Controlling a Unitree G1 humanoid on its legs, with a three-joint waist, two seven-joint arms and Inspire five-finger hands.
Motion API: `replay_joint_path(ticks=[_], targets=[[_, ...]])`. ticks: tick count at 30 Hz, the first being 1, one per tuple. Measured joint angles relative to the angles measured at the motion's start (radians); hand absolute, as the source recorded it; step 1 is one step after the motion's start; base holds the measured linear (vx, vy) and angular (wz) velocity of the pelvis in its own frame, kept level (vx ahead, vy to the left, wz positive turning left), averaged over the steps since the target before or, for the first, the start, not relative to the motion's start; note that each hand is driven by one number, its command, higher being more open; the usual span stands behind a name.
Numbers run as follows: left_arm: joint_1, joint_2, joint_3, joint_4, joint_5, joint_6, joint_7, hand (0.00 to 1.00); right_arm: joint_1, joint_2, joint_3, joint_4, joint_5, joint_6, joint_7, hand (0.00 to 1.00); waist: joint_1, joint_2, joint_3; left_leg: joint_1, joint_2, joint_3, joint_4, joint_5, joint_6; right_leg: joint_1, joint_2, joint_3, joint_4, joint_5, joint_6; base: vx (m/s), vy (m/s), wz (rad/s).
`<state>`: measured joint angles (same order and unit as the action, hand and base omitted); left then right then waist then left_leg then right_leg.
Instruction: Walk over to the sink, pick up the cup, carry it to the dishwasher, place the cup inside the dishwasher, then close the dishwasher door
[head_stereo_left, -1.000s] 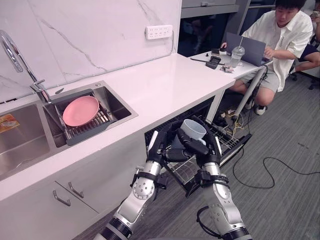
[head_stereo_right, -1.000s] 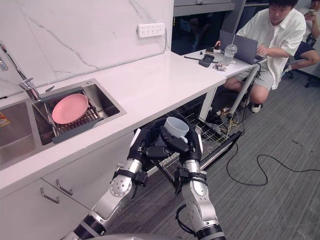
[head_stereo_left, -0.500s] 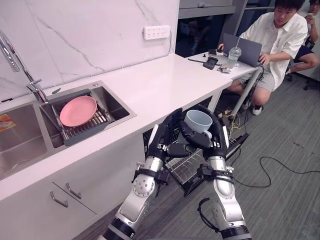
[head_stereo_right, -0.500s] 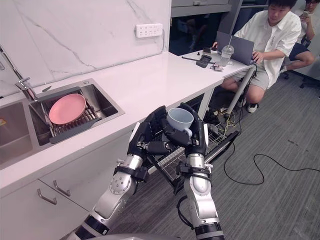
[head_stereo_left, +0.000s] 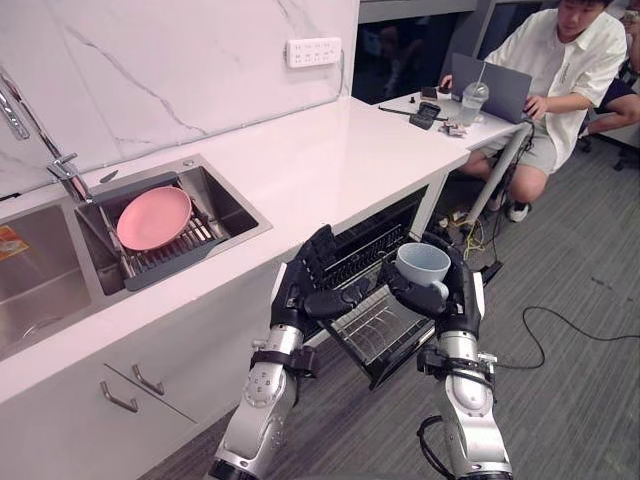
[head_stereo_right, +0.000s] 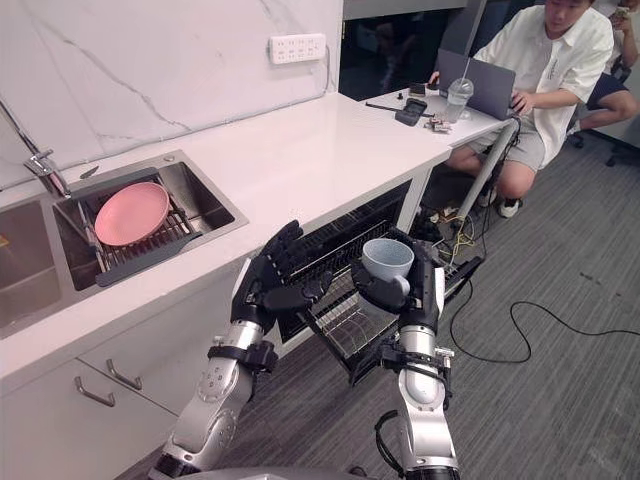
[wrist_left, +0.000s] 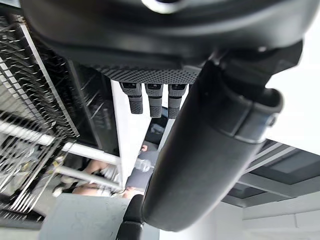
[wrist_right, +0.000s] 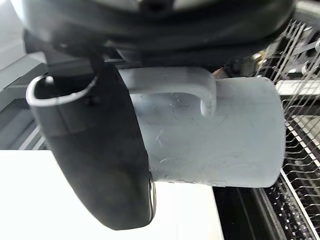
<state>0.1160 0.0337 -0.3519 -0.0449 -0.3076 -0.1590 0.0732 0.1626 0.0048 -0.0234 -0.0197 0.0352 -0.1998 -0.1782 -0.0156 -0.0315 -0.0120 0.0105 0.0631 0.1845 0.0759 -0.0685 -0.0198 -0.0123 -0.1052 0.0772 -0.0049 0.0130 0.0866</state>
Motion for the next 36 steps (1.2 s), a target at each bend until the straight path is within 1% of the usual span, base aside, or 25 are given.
replay_joint_path(ticks=[5,11,13,16,19,21,23,25,27,33,36], targets=[[0.076,-0.001,0.005,0.000,-0.009,0.000,-0.039,0.90,0.025,0.001,-0.019,-0.001,0.022,0.000,0.012,0.30,0.001,0.001,0.001,0.000,0.001,0.000,0.000,-0.001,-0.001,0.000,0.000,0.000,0.000,-0.001,0.000,0.00,0.000,0.00],[0.188,-0.001,0.057,0.041,-0.007,0.001,-0.067,0.90,0.088,0.025,-0.029,-0.055,0.062,0.000,0.031,0.30,0.009,0.003,0.002,-0.001,0.002,-0.002,-0.001,-0.002,-0.003,0.001,0.000,-0.004,0.003,-0.004,0.002,0.00,0.000,0.00],[0.195,-0.001,0.081,0.095,-0.005,0.002,-0.073,0.90,0.094,0.025,-0.040,-0.066,0.063,0.000,0.030,0.30,0.017,0.003,0.002,-0.001,0.002,-0.003,0.000,-0.002,-0.003,0.001,0.000,-0.005,0.006,-0.007,0.004,0.00,0.000,0.02],[0.210,-0.002,0.127,0.188,0.026,0.006,-0.075,0.90,0.094,0.024,-0.051,-0.072,0.065,0.000,0.030,0.30,0.019,0.003,0.003,0.000,0.001,-0.009,0.000,-0.003,-0.004,0.002,-0.001,-0.012,0.013,-0.013,0.004,0.00,0.000,0.06],[0.214,-0.003,0.177,0.305,0.083,0.017,-0.074,0.90,0.095,0.024,-0.061,-0.071,0.096,0.000,0.030,0.30,0.023,0.002,0.007,0.000,0.001,-0.021,-0.002,-0.002,-0.004,0.006,-0.002,-0.024,0.016,-0.018,0.004,0.00,-0.003,0.12],[0.214,0.003,0.199,0.377,0.123,0.021,-0.073,0.90,0.095,0.024,-0.068,-0.069,0.098,0.000,0.030,0.30,0.024,0.000,0.022,0.007,0.001,-0.033,-0.001,-0.002,-0.004,0.020,-0.003,-0.032,0.015,-0.021,0.002,0.00,-0.005,0.16],[0.213,0.009,0.219,0.449,0.151,0.021,-0.073,0.90,0.092,0.023,-0.075,-0.053,0.098,-0.001,0.030,0.30,0.025,0.002,0.023,0.007,-0.001,-0.038,-0.005,0.002,-0.008,0.021,-0.004,-0.043,0.014,-0.023,0.002,0.00,-0.010,0.10],[0.214,0.020,0.241,0.548,0.179,0.022,-0.071,0.90,0.087,0.023,-0.083,0.000,0.098,-0.001,0.028,0.30,0.026,0.003,0.024,0.008,-0.002,-0.044,-0.016,0.009,-0.010,0.021,-0.004,-0.050,0.012,-0.025,0.002,0.01,-0.009,0.08],[0.214,0.032,0.247,0.607,0.192,0.024,-0.067,0.90,0.085,0.022,-0.089,0.046,0.098,-0.001,0.025,0.30,0.026,0.003,0.024,0.007,-0.003,-0.050,-0.027,0.016,-0.010,0.021,-0.004,-0.056,0.008,-0.025,0.002,0.01,-0.012,0.10],[0.206,0.055,0.289,0.698,0.211,0.028,-0.049,0.90,0.070,-0.008,-0.096,0.140,0.091,-0.001,0.016,0.30,0.028,0.012,0.031,-0.001,-0.008,-0.064,-0.050,0.030,-0.010,0.011,-0.007,-0.071,0.003,-0.025,0.002,0.00,-0.005,0.07],[0.174,0.059,0.307,0.742,0.212,0.026,-0.045,0.90,0.025,-0.042,-0.101,0.184,0.076,0.000,0.001,0.30,0.028,0.014,0.050,-0.011,-0.012,-0.076,-0.056,0.038,-0.008,0.004,-0.011,-0.083,0.004,-0.025,0.002,-0.02,0.004,0.10]])
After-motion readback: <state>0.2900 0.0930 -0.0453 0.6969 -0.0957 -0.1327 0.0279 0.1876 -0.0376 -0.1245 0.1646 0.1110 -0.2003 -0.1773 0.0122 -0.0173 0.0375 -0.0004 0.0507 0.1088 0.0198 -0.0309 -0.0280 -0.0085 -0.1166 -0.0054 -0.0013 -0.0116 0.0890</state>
